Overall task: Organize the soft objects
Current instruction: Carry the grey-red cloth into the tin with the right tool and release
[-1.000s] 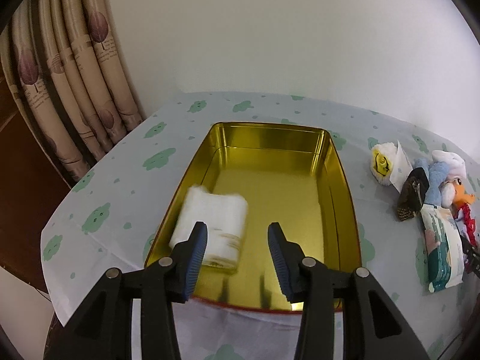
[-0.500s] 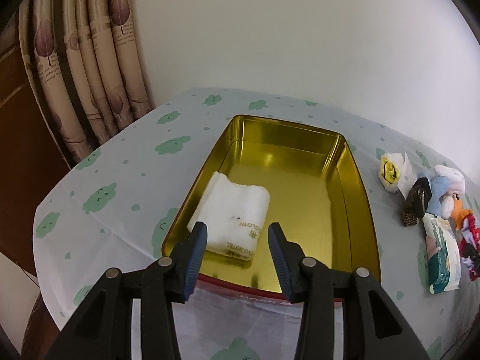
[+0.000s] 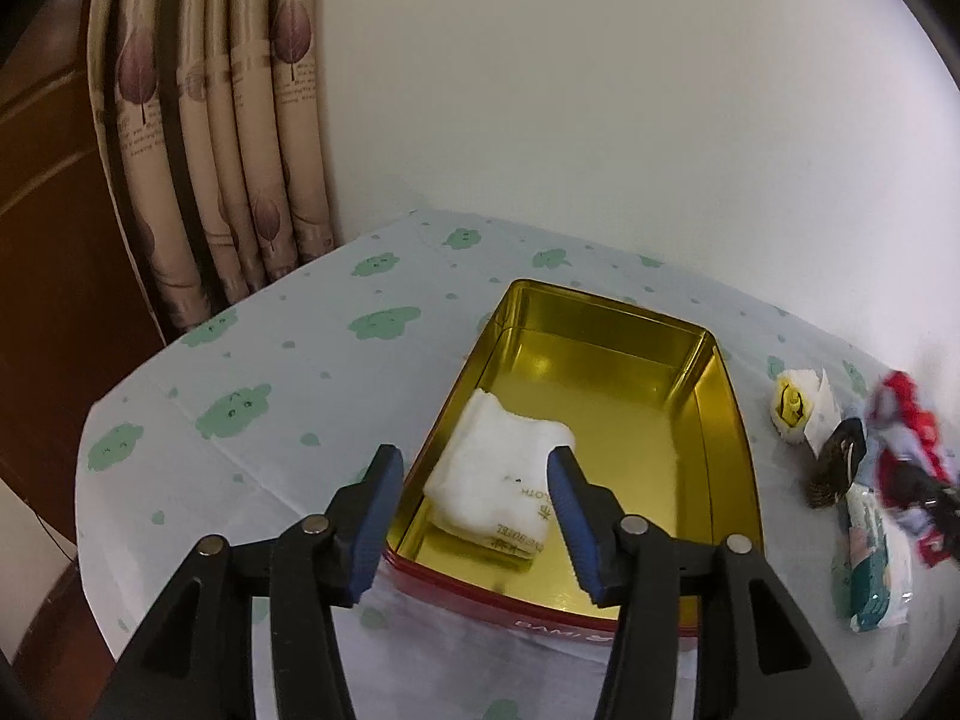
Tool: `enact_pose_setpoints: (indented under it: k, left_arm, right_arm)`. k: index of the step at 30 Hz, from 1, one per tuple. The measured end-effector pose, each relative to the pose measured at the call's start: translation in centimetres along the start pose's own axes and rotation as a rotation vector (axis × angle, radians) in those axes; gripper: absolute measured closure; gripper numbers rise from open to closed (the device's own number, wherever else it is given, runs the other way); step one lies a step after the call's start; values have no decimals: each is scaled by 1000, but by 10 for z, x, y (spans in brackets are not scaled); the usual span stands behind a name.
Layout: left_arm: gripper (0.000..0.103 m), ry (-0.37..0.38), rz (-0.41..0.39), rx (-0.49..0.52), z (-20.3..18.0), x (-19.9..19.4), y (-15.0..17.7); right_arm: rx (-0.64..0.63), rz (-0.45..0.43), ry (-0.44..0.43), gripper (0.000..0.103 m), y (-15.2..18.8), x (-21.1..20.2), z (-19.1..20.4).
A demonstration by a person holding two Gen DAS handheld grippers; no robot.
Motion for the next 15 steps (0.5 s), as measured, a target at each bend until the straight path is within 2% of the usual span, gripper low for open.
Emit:
enact_pose_setpoints:
  k: [4,7,15]
  left_arm:
    - [52,0,0,-16,4,1,-1]
    - [52,-1,2,-31,9,2,-3]
    - [52,-14,33,-122,31,12,-5]
  right_arm:
    - [-97,34,-57,76,-10,32,48]
    - [-122,56,-86,76,-12,51,71]
    - [-149,119,-98,75,-18,99,95]
Point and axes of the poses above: each gripper's, at about its wrist camera, not at the fingertips, and x roughly the way its jaws point, z to its left, y to its underside, the point moved 9 cm from there along x, roughly the way its jaws point, and after that the axes turned 13 degrees about -y, right-handed, at the moved point
